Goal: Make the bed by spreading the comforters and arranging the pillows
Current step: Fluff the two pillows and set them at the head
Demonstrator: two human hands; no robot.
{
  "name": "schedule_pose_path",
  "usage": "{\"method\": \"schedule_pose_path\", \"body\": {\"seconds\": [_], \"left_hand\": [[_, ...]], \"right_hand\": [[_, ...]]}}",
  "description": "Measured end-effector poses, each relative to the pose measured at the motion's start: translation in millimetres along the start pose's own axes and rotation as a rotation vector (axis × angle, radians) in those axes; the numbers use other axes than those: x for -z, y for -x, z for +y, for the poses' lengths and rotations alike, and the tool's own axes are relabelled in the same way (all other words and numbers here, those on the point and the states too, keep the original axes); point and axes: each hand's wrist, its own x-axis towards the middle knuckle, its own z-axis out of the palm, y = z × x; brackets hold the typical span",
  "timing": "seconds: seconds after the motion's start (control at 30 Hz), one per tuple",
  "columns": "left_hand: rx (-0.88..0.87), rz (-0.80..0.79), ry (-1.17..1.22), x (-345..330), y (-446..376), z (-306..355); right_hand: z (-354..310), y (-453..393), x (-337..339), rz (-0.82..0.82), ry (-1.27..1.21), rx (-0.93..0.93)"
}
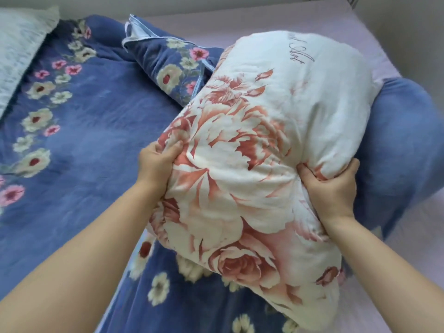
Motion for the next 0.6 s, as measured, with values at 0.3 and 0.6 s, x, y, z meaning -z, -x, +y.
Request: {"method": "schedule_pose_path", "body": {"seconds": [0.3,0.6], "left_hand": [[-0.121,0.112,0.235,180,49,27],[-0.15,0.285,0.313,397,90,23]], "right_hand": [[-63,135,-36,-0.049,-0.217,0.093],[-150,293,-120,-0.218,-0.328,0.187]]}}
